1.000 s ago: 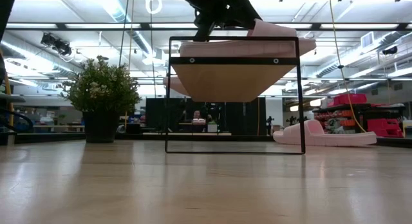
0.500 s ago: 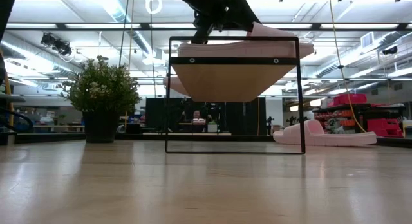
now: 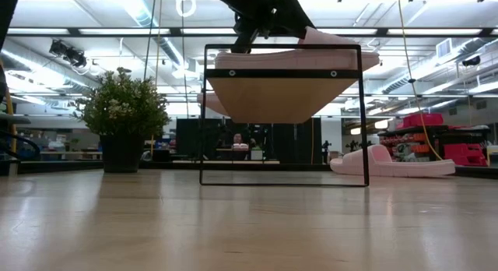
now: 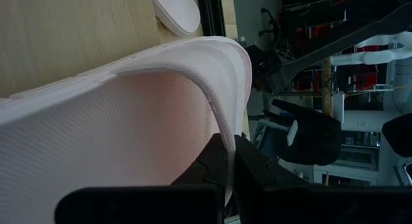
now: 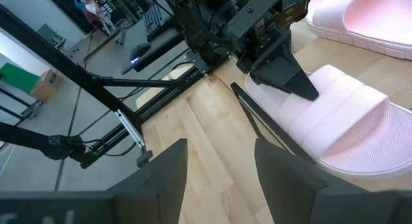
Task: Pick and place slides into the shelf
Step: Put the pink slide on the shelf
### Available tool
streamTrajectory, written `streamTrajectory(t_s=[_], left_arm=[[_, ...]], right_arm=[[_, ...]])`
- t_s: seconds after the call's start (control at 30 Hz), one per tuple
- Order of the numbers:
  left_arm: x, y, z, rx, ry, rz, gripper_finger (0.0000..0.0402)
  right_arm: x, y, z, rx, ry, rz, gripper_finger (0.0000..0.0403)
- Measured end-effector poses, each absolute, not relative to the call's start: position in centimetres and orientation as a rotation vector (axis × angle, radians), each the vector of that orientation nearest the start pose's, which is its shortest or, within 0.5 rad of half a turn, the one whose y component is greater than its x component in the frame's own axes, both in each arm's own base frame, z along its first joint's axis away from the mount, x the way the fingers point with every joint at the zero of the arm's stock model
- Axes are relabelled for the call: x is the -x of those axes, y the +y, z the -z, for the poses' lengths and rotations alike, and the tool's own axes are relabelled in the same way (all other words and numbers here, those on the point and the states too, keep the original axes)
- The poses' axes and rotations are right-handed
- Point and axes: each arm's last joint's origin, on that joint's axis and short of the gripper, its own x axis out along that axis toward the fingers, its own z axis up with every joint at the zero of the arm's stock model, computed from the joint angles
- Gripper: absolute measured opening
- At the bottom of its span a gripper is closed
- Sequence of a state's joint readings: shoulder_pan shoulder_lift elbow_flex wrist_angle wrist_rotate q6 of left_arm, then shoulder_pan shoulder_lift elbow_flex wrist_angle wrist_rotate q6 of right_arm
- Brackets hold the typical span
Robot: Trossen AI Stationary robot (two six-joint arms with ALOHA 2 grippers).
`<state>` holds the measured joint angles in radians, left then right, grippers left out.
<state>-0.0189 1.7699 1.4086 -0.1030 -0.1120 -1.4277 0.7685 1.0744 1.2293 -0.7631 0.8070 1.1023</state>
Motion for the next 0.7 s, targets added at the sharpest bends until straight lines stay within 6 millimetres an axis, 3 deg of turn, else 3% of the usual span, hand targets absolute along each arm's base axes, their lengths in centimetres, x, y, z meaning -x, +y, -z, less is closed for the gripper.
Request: streamTrajectory(t_s=[0.7], left_arm=[[-40.9, -0.71, -28.88, 1.37, 0.317, -0.397, 0.0122]], right_arm=[[-15.77, 12.33, -38.26, -0.652, 0.35, 0.259, 0.0187]])
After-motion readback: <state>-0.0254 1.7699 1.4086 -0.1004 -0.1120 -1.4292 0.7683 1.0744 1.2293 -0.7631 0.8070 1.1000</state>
